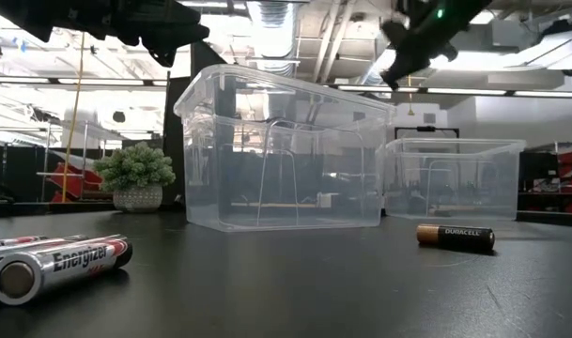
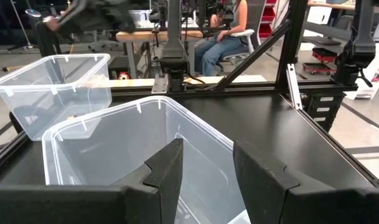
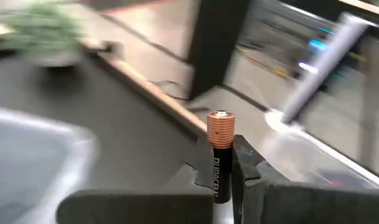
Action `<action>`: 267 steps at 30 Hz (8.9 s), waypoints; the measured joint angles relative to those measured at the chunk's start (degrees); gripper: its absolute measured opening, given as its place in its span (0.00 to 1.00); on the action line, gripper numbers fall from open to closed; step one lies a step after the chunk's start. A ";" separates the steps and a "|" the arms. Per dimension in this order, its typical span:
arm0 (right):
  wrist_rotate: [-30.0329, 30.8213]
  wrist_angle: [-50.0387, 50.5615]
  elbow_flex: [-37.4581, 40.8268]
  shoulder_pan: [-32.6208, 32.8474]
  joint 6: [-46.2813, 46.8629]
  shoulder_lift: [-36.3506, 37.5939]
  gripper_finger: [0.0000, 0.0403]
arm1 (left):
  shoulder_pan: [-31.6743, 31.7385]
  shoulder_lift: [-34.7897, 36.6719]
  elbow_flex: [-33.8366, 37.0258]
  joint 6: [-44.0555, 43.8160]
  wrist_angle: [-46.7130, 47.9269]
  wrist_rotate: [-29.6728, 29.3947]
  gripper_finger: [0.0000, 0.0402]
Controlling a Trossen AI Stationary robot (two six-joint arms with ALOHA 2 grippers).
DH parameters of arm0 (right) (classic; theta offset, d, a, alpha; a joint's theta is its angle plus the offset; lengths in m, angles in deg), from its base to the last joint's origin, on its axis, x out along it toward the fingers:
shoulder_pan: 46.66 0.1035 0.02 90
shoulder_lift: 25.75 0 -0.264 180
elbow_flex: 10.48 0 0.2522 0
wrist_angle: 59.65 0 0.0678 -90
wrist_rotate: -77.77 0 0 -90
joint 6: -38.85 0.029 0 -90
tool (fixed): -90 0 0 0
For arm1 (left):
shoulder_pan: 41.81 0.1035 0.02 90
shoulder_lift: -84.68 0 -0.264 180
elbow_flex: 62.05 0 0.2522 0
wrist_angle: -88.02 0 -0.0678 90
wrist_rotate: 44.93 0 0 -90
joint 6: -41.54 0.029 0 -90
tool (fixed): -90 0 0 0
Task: Sort batteries
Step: Put the right black battery into the top transparent bin, then put the black battery into the top transparent bin, then put the left silver battery into the bottom transparent bin
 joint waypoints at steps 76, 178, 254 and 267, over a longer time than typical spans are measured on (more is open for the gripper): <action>-21.87 -3.77 0.01 41.33 35.15 -34.48 0.54 | -0.11 -0.02 0.02 -0.77 0.72 -3.06 0.34; 18.08 -1.73 0.01 30.78 0.28 -4.52 0.06 | -1.11 -0.02 0.04 -1.38 1.46 -3.06 0.34; 10.04 -7.63 0.03 2.63 -10.17 -3.30 0.49 | -14.23 -7.75 0.04 5.26 1.45 0.63 0.39; 10.02 -7.43 0.03 11.12 -10.41 -2.11 0.49 | -25.83 -21.68 -4.65 0.01 0.72 -0.72 0.63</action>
